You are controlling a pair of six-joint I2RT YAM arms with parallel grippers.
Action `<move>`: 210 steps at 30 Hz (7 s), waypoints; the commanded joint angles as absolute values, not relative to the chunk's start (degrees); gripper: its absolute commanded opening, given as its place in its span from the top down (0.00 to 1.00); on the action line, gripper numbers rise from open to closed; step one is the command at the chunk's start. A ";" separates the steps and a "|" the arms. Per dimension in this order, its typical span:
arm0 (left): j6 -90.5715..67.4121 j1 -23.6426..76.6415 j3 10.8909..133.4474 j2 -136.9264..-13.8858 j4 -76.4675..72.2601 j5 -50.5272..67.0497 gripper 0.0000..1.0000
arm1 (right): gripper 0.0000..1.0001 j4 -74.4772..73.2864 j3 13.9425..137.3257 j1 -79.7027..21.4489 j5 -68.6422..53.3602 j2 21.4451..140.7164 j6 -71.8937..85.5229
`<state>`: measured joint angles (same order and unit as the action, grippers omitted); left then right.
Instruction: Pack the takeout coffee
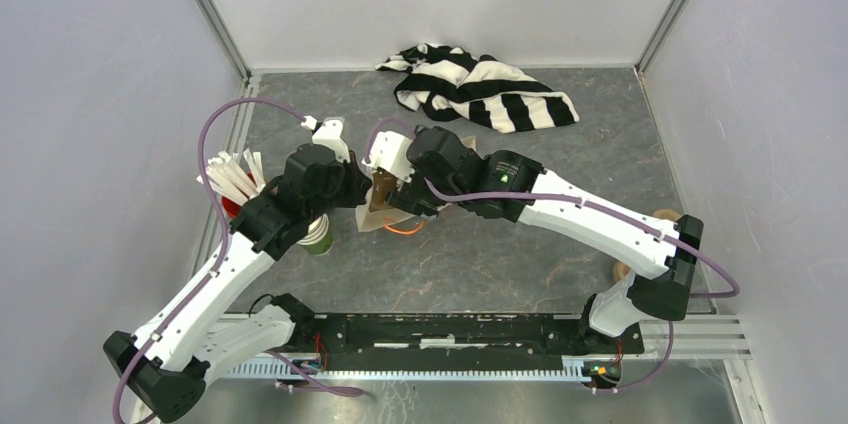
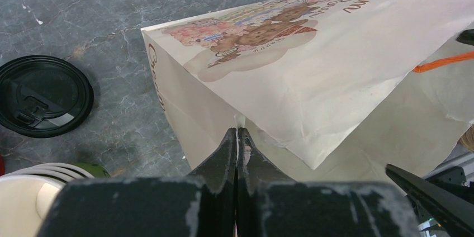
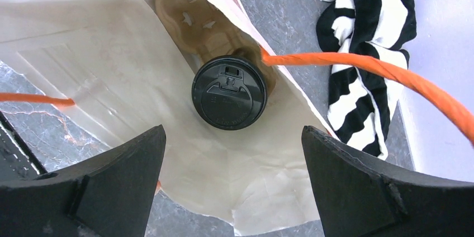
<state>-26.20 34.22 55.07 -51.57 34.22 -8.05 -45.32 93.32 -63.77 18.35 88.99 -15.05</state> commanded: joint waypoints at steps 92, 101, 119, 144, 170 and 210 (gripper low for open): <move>-27.00 -4.58 94.74 -74.60 72.31 -20.81 0.26 | 0.02 -27.71 63.03 -45.27 -0.62 63.35 -0.08; -23.47 -8.84 85.92 -75.32 61.44 -19.49 0.48 | 0.02 -27.18 60.19 -45.31 -3.96 59.77 -0.09; -17.26 -9.21 81.30 -77.24 54.98 -21.53 0.55 | 0.02 -26.85 55.05 -45.38 -2.50 52.71 -4.12; -18.32 -9.22 84.03 -73.99 62.29 -23.37 0.90 | 0.02 -26.80 53.79 -45.35 -2.37 52.01 -4.31; -18.20 -9.21 114.86 -70.54 69.42 -13.73 0.96 | 0.02 -28.72 57.01 -46.40 -0.78 53.52 -3.95; -1.45 33.04 116.00 -78.84 62.65 -16.89 0.98 | 0.02 -31.16 62.49 -46.43 5.19 54.02 3.33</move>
